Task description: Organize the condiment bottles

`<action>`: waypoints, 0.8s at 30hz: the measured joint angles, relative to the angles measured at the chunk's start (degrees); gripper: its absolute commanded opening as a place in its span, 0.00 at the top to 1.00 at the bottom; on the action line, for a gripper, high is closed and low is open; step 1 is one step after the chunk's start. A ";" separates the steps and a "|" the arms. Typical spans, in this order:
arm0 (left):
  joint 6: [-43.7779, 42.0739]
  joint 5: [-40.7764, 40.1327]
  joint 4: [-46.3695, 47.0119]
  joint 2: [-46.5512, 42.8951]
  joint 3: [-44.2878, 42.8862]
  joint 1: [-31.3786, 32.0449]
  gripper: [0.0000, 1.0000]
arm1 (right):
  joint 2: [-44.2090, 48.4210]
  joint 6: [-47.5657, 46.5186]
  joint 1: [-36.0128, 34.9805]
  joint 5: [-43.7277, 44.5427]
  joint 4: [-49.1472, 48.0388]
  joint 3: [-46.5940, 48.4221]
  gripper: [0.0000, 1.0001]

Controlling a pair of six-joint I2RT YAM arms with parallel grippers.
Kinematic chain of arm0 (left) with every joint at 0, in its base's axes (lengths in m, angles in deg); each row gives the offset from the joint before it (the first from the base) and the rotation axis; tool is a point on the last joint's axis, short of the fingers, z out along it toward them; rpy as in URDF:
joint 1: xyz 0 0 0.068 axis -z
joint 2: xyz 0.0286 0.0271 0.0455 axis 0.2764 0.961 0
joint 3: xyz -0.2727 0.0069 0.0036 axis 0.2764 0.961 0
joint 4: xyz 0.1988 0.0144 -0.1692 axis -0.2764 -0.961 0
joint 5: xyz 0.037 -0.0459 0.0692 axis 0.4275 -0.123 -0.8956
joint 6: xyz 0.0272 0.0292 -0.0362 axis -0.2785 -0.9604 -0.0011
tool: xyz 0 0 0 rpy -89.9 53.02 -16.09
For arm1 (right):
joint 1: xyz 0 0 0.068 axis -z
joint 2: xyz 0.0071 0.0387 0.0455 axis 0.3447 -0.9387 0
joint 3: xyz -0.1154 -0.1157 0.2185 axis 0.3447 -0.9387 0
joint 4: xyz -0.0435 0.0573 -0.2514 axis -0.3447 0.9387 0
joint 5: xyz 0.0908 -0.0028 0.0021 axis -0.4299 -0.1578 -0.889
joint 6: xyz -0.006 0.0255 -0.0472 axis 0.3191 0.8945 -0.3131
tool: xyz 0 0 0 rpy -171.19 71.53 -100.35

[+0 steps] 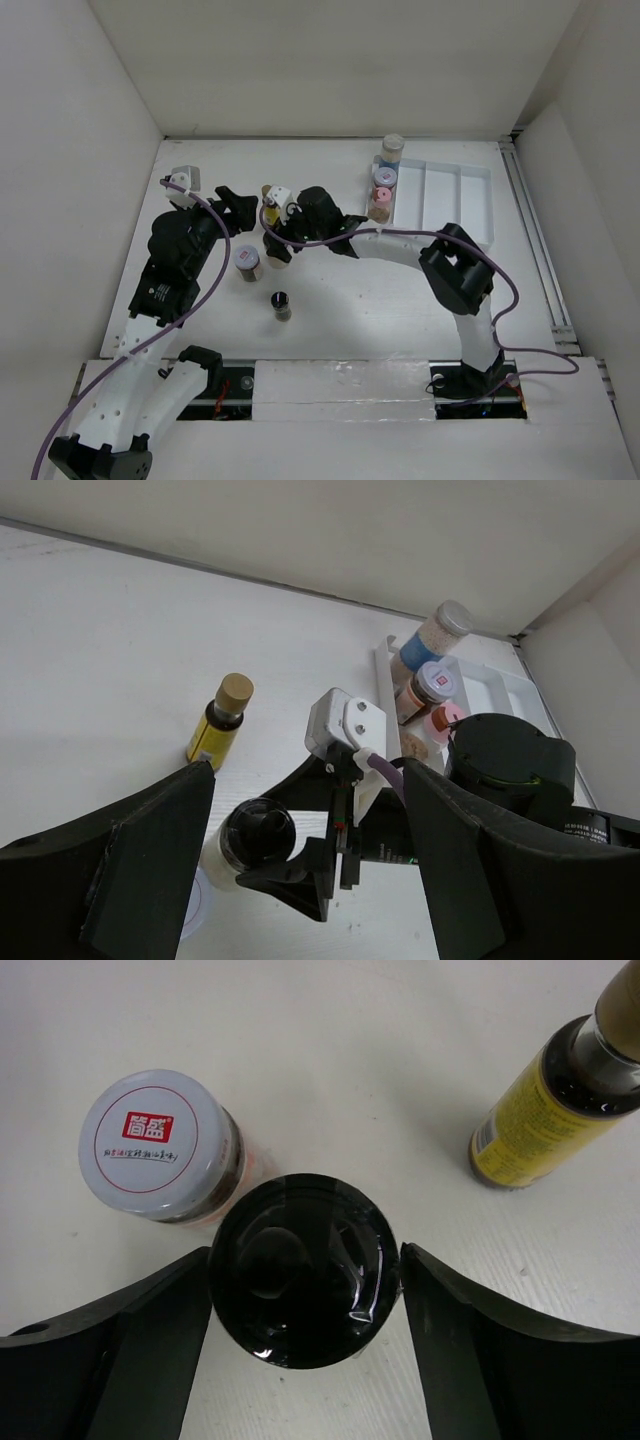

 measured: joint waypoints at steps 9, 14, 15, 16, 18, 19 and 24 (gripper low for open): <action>0.00 0.31 0.00 -0.02 0.00 0.00 0.28 | -1.05 0.85 0.02 0.66 -1.18 0.48 0.46; 0.00 0.52 0.00 -0.02 0.00 0.00 0.28 | -0.22 1.81 0.31 1.09 -2.16 -0.46 0.47; 0.00 0.63 0.00 -0.02 0.00 0.00 0.28 | 0.92 2.01 0.35 1.14 -2.29 -1.64 0.47; 0.00 0.68 0.00 0.00 0.00 0.00 0.28 | 2.23 2.10 0.55 1.29 -2.08 -2.75 0.47; 0.00 0.76 0.00 0.00 0.00 0.00 0.28 | 6.40 2.40 1.18 1.66 -1.51 -5.51 0.47; 0.00 0.81 0.00 0.00 0.00 0.00 0.28 | 9.07 2.43 1.84 1.92 -1.25 -6.71 0.47; 0.00 0.87 0.00 0.02 0.00 0.00 0.28 | 23.78 2.75 8.74 5.16 -3.13 -10.29 0.48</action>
